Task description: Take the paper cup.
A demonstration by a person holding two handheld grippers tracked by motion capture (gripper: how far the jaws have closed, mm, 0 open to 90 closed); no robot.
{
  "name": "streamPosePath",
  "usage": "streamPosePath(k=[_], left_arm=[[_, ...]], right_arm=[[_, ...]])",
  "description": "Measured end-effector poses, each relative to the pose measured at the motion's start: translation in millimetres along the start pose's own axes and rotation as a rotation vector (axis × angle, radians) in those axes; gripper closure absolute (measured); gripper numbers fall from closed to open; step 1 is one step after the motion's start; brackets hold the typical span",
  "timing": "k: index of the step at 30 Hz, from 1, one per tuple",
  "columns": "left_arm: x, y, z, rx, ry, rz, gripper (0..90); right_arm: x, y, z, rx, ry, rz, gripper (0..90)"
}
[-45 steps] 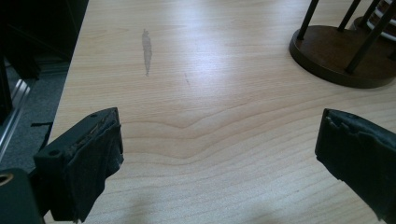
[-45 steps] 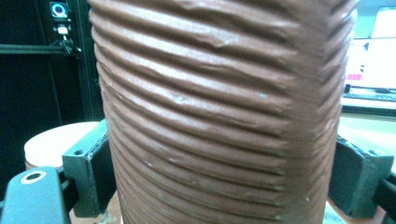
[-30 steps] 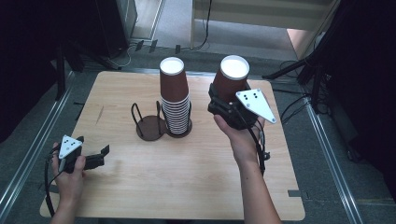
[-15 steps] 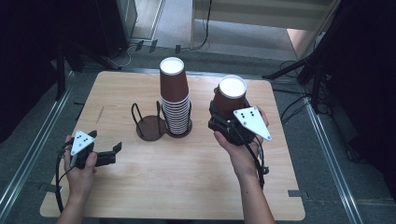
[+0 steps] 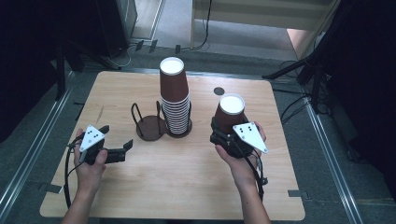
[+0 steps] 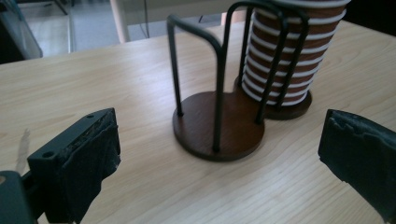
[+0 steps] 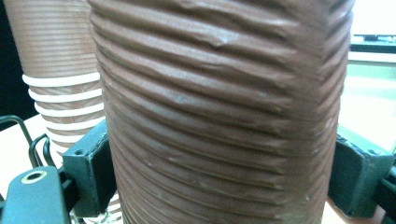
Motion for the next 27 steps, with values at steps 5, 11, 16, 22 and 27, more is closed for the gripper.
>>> streamPosePath(k=[5, 11, 16, 22, 27], left_arm=[[4.7, 17.7, 16.7, 0.024, -0.045, 0.036, 0.0], [3.3, 34.1, 37.5, 0.073, -0.09, 0.057, 0.0], [-1.3, 47.7, 51.5, 0.053, -0.153, 0.088, 0.0], [-7.0, 53.1, 71.2, 0.07, -0.205, 0.088, 0.0], [-5.8, 52.8, 78.1, 0.073, -0.235, 0.086, 0.0]], right_arm=[[1.1, -10.3, -1.1, -0.005, -0.002, -0.021, 12.4], [1.3, -25.3, -3.6, -0.013, -0.012, -0.029, 12.5], [1.3, -35.7, -4.0, -0.017, -0.018, -0.045, 12.5], [-0.3, -44.9, -12.3, -0.05, -0.013, -0.052, 12.4], [1.8, -53.7, -20.4, -0.092, -0.007, -0.055, 12.5]])
Point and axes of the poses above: each handheld gripper's, and its own axes: x roughly forward along the jaws, y roughly out of its top, z roughly to its right, the point moved 10 cm from there along x, roughly forward along the jaws, and after that the axes turned 2 degrees about -z, right-handed, at the moved point
